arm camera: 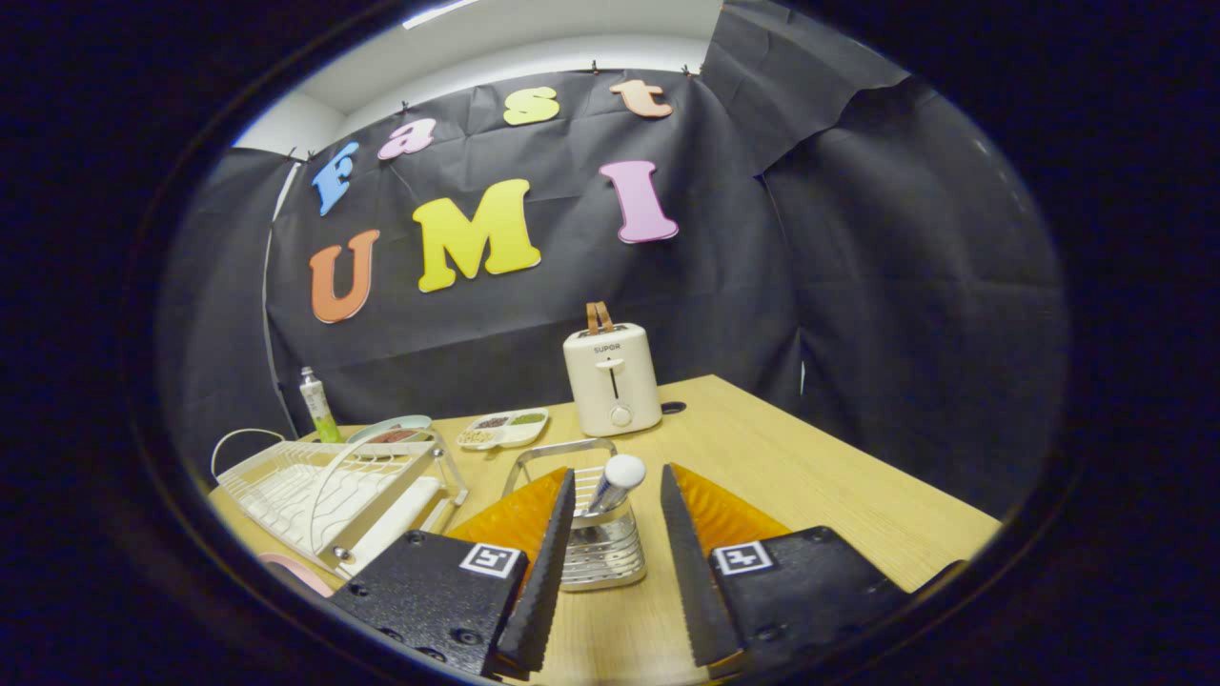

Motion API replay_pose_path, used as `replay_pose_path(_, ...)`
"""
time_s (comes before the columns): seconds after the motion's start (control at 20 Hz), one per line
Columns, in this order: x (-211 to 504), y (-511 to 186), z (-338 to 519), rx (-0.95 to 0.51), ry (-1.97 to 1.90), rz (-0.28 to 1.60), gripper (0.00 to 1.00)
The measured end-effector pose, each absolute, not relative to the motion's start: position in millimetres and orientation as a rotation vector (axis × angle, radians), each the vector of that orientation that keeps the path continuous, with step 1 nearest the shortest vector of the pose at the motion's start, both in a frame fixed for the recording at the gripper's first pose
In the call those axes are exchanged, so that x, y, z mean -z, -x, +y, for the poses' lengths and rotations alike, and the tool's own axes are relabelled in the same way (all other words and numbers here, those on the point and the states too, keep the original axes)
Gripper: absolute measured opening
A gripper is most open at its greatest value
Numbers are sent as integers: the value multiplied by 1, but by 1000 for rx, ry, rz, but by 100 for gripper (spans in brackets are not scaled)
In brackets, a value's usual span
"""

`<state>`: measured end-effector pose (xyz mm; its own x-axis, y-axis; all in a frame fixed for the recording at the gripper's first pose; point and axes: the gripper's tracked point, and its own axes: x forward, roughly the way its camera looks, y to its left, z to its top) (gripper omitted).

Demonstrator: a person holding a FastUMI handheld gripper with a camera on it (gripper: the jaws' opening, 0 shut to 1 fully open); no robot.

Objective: Take the plate from the dish rack, then take the spoon from the basket and place it into the plate.

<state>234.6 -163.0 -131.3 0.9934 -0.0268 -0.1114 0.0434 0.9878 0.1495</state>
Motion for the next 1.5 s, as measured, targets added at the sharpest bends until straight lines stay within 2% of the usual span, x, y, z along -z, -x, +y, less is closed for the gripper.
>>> replay_pose_path(0.1,129,-235,-158,28,-129,109,34)
replay_pose_path(0.35,109,-241,-158,54,-149,59,17)
replay_pose_path(0.75,45,-226,-145,52,-203,-33,14)
replay_pose_path(1.1,-16,-161,-92,-49,-152,-107,14)
replay_pose_path(1.3,-12,-119,-49,-123,-127,-67,14)
replay_pose_path(1.5,25,-88,0,-224,-131,42,14)
